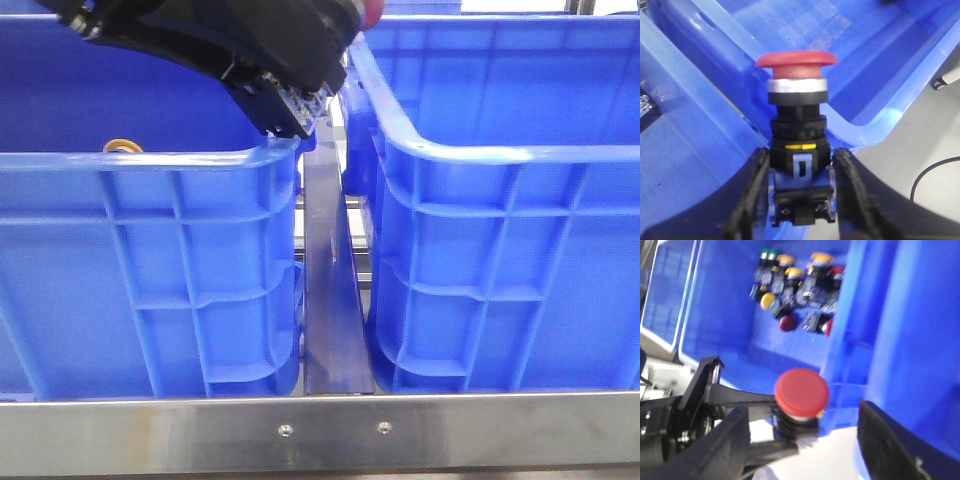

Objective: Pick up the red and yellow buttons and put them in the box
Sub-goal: 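Grasp the red button cap with the right gripper from the left gripper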

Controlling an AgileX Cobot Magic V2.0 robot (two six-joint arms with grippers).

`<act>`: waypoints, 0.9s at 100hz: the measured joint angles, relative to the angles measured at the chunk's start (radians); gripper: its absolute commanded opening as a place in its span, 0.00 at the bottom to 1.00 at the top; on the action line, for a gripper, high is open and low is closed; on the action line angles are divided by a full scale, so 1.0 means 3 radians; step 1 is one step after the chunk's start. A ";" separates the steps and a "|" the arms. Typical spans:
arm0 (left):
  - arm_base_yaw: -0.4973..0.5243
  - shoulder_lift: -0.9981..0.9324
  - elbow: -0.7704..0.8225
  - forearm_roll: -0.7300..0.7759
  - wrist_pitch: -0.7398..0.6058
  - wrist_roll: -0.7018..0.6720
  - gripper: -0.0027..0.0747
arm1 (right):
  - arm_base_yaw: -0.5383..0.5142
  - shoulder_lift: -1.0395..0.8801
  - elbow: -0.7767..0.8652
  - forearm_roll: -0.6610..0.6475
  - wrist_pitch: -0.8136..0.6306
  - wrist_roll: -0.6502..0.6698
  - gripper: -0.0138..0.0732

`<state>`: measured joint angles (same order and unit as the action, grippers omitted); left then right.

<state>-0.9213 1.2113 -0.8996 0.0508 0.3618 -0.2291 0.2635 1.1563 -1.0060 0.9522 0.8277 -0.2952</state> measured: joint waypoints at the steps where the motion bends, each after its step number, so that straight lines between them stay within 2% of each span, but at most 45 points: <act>1: 0.0000 0.0000 0.0000 0.0000 0.0000 0.0000 0.18 | 0.0011 0.0013 -0.0013 -0.0002 0.0000 0.0000 0.73; 27: 0.0000 0.0000 0.0000 0.0000 -0.0013 0.0000 0.18 | 0.0294 0.0462 -0.0177 0.0066 -0.0021 -0.0005 0.73; 46: 0.0000 0.0000 0.0000 0.0000 -0.0021 0.0000 0.18 | 0.0365 0.0594 -0.0209 0.0101 -0.0021 -0.0005 0.72; 53: 0.0000 0.0000 0.0000 0.0000 -0.0021 0.0000 0.18 | 0.0365 0.0594 -0.0209 0.0101 -0.0022 -0.0005 0.66; 73: 0.0000 0.0000 0.0000 0.0000 -0.0028 0.0000 0.18 | 0.0365 0.0596 -0.0217 0.0089 -0.0050 -0.0005 0.41; 82: 0.0000 0.0000 0.0000 0.0000 -0.0028 0.0000 0.21 | 0.0365 0.0596 -0.0217 0.0087 -0.0050 -0.0005 0.39; 87: 0.0000 0.0000 0.0000 0.0000 -0.0028 0.0000 0.27 | 0.0365 0.0596 -0.0217 0.0087 -0.0050 -0.0005 0.39; 90: 0.0000 0.0000 0.0000 0.0000 -0.0028 0.0000 0.34 | 0.0365 0.0596 -0.0217 0.0087 -0.0050 -0.0005 0.39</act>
<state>-0.9213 1.2113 -0.8996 0.0508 0.3534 -0.2291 0.3730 1.3352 -1.0710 0.9784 0.8128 -0.2967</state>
